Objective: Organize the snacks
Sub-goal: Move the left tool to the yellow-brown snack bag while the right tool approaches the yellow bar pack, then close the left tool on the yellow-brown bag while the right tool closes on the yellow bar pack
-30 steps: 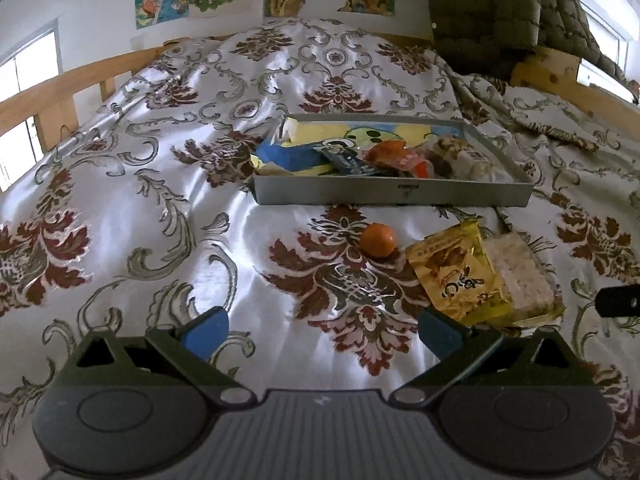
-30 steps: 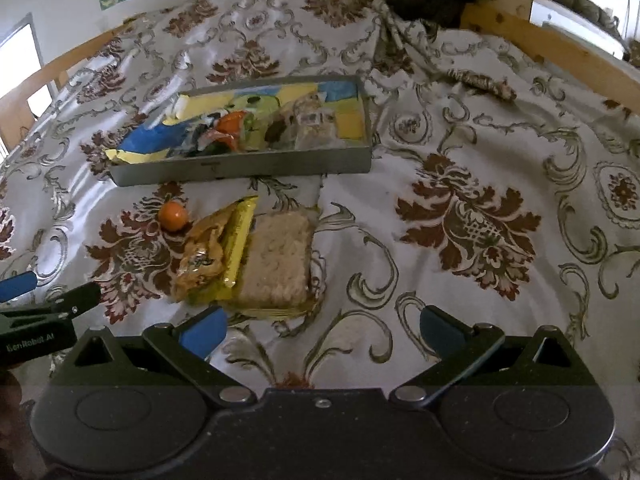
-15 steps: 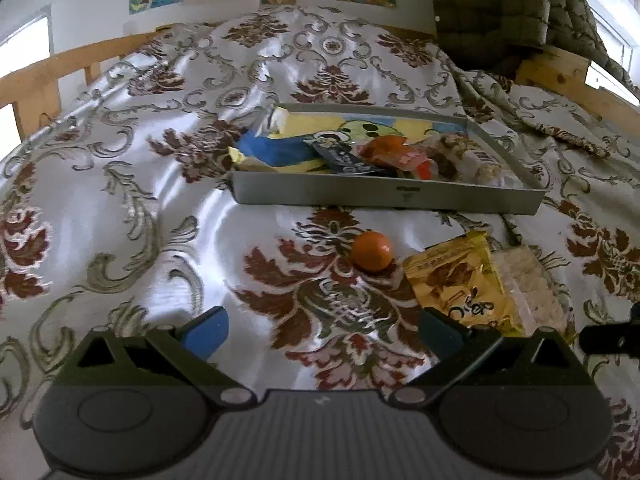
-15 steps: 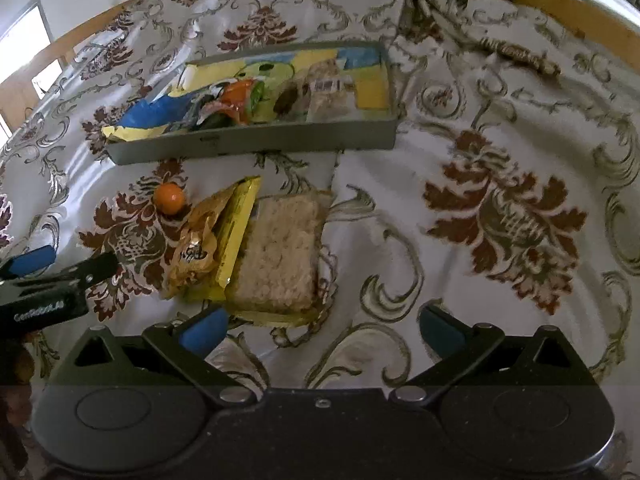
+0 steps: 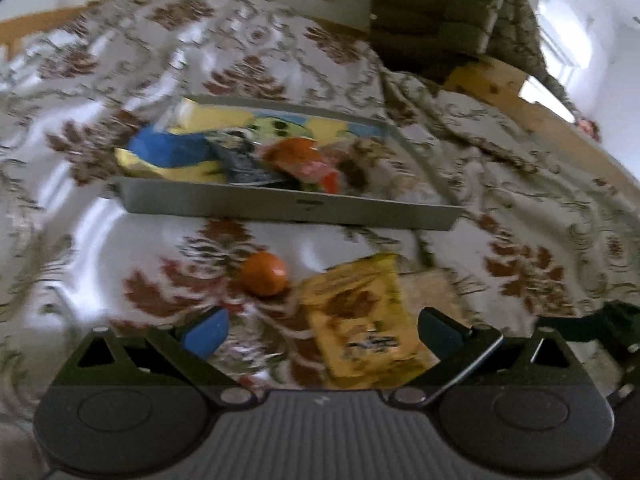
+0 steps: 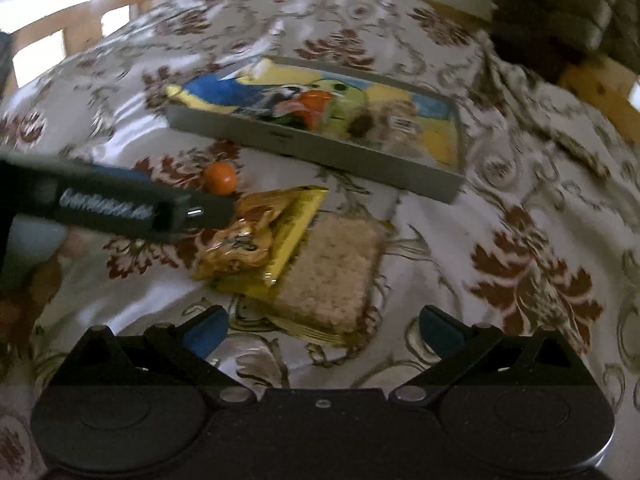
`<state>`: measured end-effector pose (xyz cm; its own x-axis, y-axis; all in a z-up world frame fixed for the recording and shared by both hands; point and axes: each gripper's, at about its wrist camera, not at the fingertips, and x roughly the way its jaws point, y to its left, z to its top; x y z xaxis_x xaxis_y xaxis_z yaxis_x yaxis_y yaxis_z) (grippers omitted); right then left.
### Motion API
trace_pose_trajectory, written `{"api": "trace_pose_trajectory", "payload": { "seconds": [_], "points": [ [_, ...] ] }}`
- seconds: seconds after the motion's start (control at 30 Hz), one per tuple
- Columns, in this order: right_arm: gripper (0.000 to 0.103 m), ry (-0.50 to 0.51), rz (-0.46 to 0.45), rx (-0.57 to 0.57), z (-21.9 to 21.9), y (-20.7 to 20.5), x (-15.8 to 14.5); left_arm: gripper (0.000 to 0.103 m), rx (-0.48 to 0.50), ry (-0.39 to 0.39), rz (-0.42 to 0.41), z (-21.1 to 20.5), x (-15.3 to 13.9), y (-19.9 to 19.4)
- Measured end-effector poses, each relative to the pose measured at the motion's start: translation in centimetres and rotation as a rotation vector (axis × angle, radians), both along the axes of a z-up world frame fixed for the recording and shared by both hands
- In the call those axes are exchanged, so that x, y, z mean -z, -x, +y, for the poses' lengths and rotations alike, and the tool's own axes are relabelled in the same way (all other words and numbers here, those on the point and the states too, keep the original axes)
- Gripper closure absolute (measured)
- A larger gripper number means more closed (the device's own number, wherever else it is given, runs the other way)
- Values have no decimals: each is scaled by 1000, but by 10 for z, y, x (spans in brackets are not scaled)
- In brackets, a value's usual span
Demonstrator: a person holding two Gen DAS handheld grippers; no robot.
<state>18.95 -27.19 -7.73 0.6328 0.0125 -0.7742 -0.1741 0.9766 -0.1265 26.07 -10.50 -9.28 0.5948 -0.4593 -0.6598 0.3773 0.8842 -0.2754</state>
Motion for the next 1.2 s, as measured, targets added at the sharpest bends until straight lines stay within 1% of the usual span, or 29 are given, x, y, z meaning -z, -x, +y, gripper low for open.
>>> {"api": "trace_pose_trajectory", "payload": {
  "seconds": [0.13,0.23,0.3,0.37,0.43,0.5,0.57,0.67,0.77,0.83,0.9,0.97,1.03,1.13,1.2],
  "points": [
    [4,74,-33,-55,12,1,5,0,63,-20,15,-16,7,-10],
    [5,112,-39,-61,13,-1,8,1,88,-31,39,-21,13,-16],
    [5,123,-39,-60,13,-2,10,4,96,-30,67,-22,18,-20],
    [5,130,-44,-59,14,-2,11,14,104,-11,107,-20,23,-25],
    [5,138,-51,-59,15,-3,12,18,88,24,144,-15,28,-30],
    [5,143,-55,-58,15,-5,13,25,77,46,165,-9,31,-34],
    [5,146,-62,-60,15,-5,13,37,62,50,180,-3,31,-38],
    [6,152,-79,-54,14,-8,14,45,42,66,218,5,31,-43],
    [7,146,-90,-38,13,-11,14,48,27,58,233,9,30,-45],
    [7,140,-103,-26,12,-13,12,48,20,53,250,11,29,-46],
    [8,124,-118,-16,9,-14,11,48,14,48,262,12,29,-46],
    [10,83,-116,-1,4,-18,10,48,8,44,270,13,28,-45],
    [14,14,-106,3,0,-22,9,48,3,46,275,15,28,-43],
    [17,-125,-80,18,-11,-30,7,47,-3,62,287,18,29,-43],
    [19,-199,-71,28,-18,-35,7,47,-6,73,293,20,30,-44]
  ]
}}
